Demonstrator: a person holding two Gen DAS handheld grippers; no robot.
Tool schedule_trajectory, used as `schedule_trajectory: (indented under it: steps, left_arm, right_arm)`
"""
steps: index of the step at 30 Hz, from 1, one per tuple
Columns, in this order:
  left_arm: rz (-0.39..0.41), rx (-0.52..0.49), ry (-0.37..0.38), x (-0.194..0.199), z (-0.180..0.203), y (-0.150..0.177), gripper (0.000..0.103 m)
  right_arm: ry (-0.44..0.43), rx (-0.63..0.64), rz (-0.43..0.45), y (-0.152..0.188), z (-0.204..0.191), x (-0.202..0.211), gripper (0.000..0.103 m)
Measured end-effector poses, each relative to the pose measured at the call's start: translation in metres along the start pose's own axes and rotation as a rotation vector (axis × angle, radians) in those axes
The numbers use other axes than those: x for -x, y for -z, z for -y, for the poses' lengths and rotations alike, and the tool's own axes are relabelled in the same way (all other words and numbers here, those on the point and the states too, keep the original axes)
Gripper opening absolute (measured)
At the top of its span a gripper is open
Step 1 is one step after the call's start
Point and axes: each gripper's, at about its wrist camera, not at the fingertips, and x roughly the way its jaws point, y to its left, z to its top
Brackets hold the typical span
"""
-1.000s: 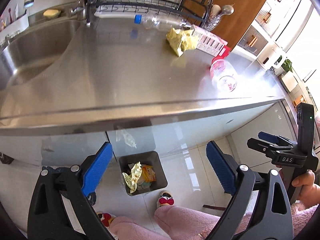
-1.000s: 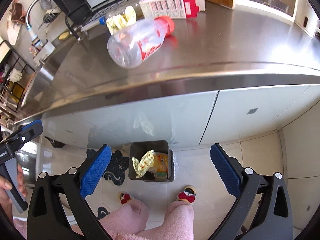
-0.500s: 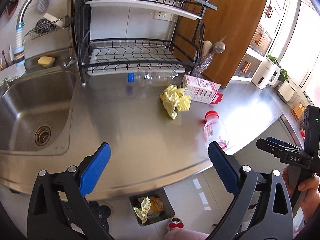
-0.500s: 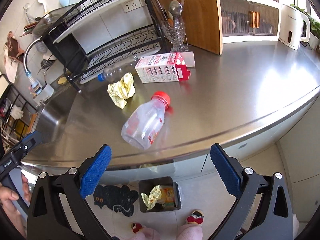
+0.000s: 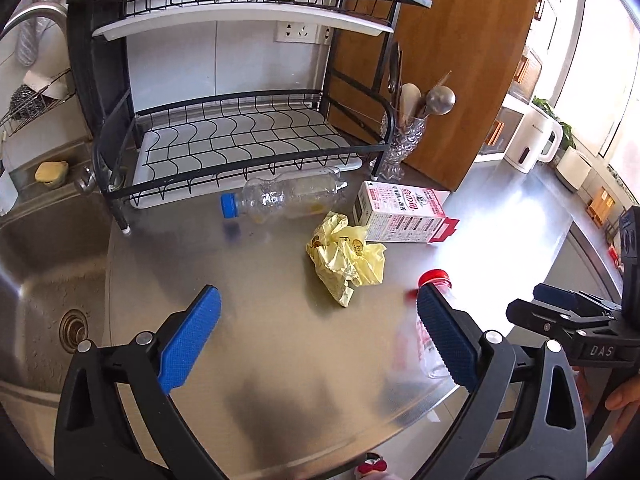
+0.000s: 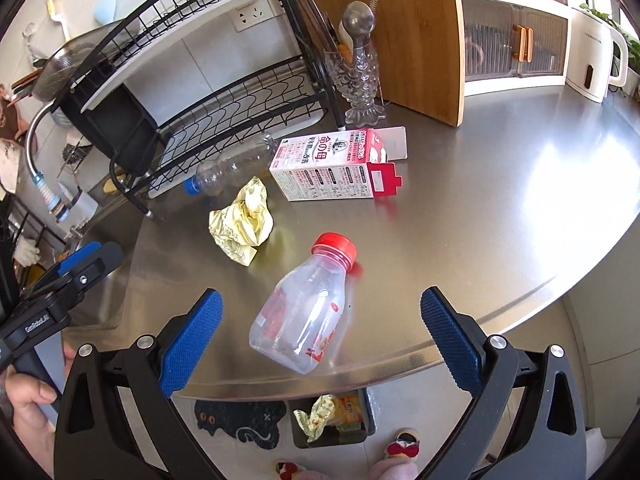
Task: Collect trash
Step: 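Move both tools back over the counter toward the red-capped bottle and small yellow wrapper, then grasp the small yellow wrapper with the left tool while the right tool grasps the red-capped bottle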
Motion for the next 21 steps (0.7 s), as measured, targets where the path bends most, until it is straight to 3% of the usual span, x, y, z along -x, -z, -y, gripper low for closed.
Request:
schedule_trajectory:
  steps: [15, 21]
  left_arm:
    - [-0.134, -0.021, 0.045, -0.106, 0.002, -0.019, 0.093]
    - [-0.19, -0.025, 0.026, -0.133, 0.003, -0.019, 0.08]
  right_arm:
    - [0.014, -0.032, -0.093, 0.013, -0.005, -0.049, 0.099]
    - [0.026, -0.019, -0.121, 0.02, -0.006, -0.064, 0.098]
